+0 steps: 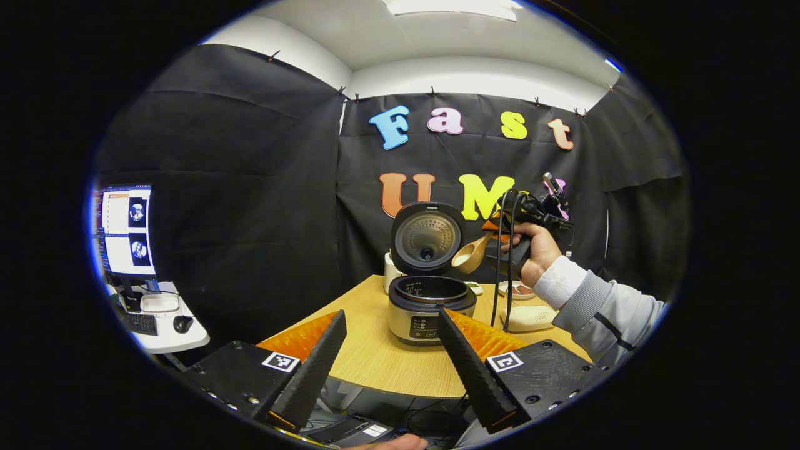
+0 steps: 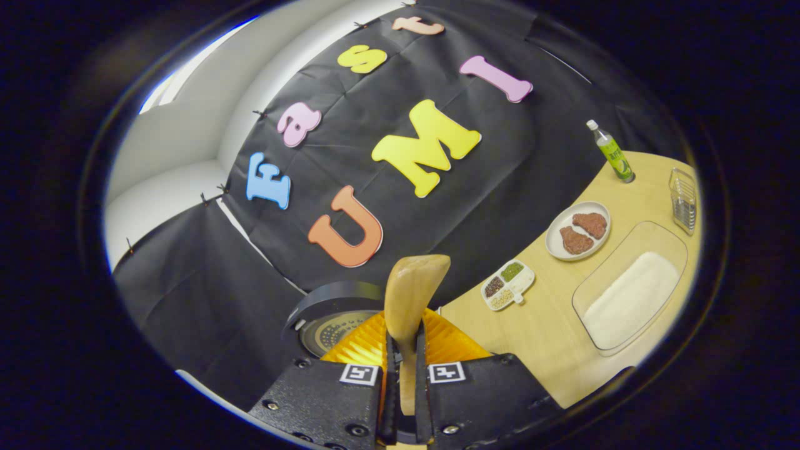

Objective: Close the left gripper, press the button to open the rice cooker; take a wooden spoon from the chopstick holder with the right hand, scoop a spoonful of rice and pour it into the rice cooker, then put the wooden spoon back into the chopstick holder.

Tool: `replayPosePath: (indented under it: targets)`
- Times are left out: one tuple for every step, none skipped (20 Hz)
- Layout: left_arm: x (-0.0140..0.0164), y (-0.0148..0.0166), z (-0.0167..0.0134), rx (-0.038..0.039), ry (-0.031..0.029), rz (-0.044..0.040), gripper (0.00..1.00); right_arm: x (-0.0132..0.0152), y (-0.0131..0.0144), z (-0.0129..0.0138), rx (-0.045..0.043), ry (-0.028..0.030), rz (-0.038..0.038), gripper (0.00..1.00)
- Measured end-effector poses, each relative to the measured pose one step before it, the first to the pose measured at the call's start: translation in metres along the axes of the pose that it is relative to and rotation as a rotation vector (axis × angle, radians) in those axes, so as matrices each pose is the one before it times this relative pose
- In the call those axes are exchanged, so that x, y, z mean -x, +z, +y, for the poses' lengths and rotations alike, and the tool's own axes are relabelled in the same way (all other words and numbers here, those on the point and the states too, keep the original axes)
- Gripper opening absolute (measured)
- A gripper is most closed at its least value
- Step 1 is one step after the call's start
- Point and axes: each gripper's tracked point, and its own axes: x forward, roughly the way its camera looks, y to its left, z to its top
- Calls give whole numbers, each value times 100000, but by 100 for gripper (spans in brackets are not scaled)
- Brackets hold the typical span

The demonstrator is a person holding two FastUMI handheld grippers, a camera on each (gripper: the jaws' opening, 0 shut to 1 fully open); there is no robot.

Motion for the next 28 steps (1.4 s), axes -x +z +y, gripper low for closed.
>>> replayPosePath:
  targets:
    - [148,-133,148,184,79,202,94,-82,-166,95,2770,-472,59,16]
    - [-35,12,195,54,284,78,95,-166,-172,11,2755,-679,-294,16]
    - [36,23,50,-121,-55,54,95,-83,-164,133,2635,-389,87,16]
    - [68,37,84,-241,-63,-53,95,-119,49,-10,2627,-661,-956,16]
    - [26,46,113,-68,142,-98,95,-100,43,235,2401,-504,-862,16]
    - [30,-7,110,228,20,-83,95,-197,16,156,3141,-316,-552,16]
    - [125,-26,11,386,-222,-53,95,-247,-209,95,3200,62,81,16]
    - [50,-118,-47,481,-313,150,95,-154,-111,158,3070,201,61,16]
    - [65,-103,134,411,66,155,95,-185,-199,81,2714,89,-85,16]
    - [-52,26,156,191,326,7,95,-90,-392,45,2548,149,272,16]
    - [92,49,184,136,315,48,95,5,-237,78,2514,183,-264,16]
    - [-69,-7,40,155,119,75,95,-69,-143,134,2232,-47,253,16]
    - [-9,49,-121,36,-10,74,95,-187,-303,238,2321,309,264,16]
    - [18,12,0,-100,-15,74,95,-125,-256,231,2760,471,354,17]
    - [61,-69,-47,-256,-28,49,95,-139,-190,329,3257,995,392,17]
    - [89,-35,-77,-158,-80,75,95,-68,-123,101,3005,6,191,17]
    - [-6,-5,-120,-246,-368,76,95,28,-176,175,2594,-389,-69,17]
    - [1,-17,-224,-303,-446,-81,95,-48,-9,326,3053,19,-450,17]
    - [-66,-98,-3,-247,-240,66,95,-31,92,300,3628,67,-575,17]
    - [-30,-39,-85,-318,-296,213,95,-42,-181,313,3591,460,-475,17]
    - [57,-126,-21,-325,-171,118,95,-52,-70,291,3282,609,-242,17]
    - [16,-89,39,-153,182,78,95,11,-161,350,2778,643,-28,18]
    - [-7,-21,93,73,115,84,95,5,-187,157,2265,-80,138,18]
    - [32,-56,62,270,-31,249,95,247,-35,-17,2733,-1382,-885,19]
    - [-242,-122,-119,325,86,558,95,238,218,-6,3536,-1501,-1854,16]
    - [-152,-114,53,-18,316,475,95,45,230,206,3161,-779,-1788,19]
    - [-116,-217,44,-266,331,480,95,80,266,188,3403,-742,-1788,19]
    - [-84,-155,6,-312,187,288,95,78,-121,405,2522,959,-1419,18]
